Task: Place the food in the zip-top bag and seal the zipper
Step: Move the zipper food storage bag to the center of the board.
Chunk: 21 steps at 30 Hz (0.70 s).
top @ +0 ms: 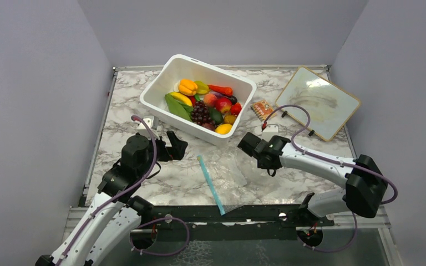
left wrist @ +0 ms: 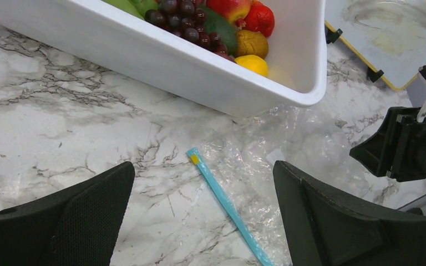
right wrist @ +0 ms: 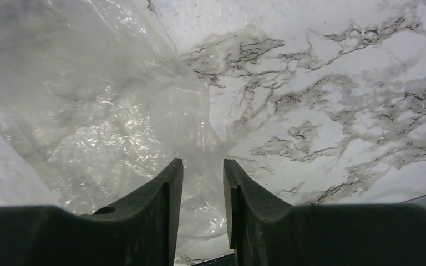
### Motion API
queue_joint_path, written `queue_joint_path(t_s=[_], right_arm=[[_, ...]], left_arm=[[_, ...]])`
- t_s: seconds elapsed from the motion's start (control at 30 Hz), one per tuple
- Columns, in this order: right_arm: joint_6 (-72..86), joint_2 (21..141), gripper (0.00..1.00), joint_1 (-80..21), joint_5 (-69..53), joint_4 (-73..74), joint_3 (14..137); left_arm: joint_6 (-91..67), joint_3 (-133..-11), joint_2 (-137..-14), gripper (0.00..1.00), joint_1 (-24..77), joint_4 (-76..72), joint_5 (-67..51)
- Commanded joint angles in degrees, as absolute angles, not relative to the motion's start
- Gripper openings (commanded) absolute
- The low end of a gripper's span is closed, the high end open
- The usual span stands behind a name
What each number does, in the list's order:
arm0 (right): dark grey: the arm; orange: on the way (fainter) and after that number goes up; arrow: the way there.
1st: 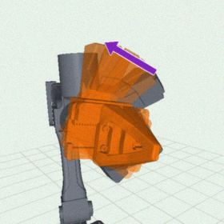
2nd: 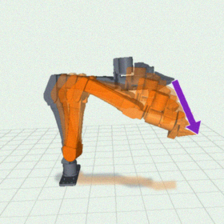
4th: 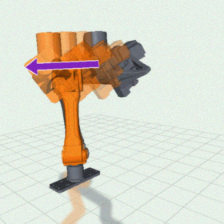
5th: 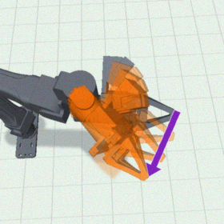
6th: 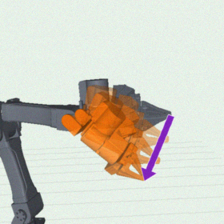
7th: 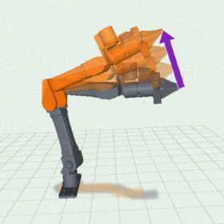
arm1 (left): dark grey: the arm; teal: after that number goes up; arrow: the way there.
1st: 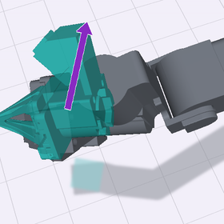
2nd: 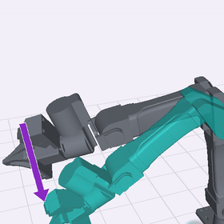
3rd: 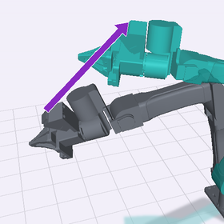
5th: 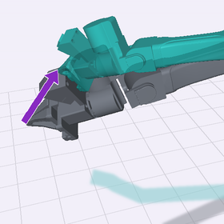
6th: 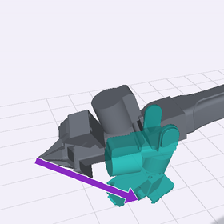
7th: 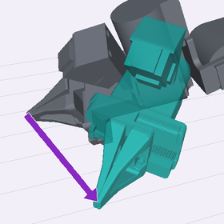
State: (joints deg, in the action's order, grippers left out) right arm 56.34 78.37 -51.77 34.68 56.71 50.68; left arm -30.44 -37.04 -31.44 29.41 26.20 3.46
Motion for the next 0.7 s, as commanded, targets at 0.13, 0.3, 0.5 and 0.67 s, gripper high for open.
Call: queue_joint_path(t_s=[0.13, 0.3, 0.5, 0.67], right_arm=[[52.4, 76.3, 0.37, -51.9, 31.8, 60.6, 58.5], [48.7, 70.8, 0.39, -54.4, 22.6, 53.4, 59.0], [49.4, 72.0, 0.39, -59.4, 16.7, 45.1, 57.8], [50.0, 77.6, 0.35, -65.8, 16.3, 36.8, 57.3]], left_arm=[[-26.9, -37.7, -29.6, 1.00, 29.7, 25.1, 4.5], [-24.6, -39.3, -28.3, 1.00, 29.7, 25.2, 7.4], [-23.3, -40.9, -26.5, 1.00, 29.7, 25.8, 11.1], [-23.7, -41.0, -22.9, 1.00, 29.7, 26.2, 13.8]])
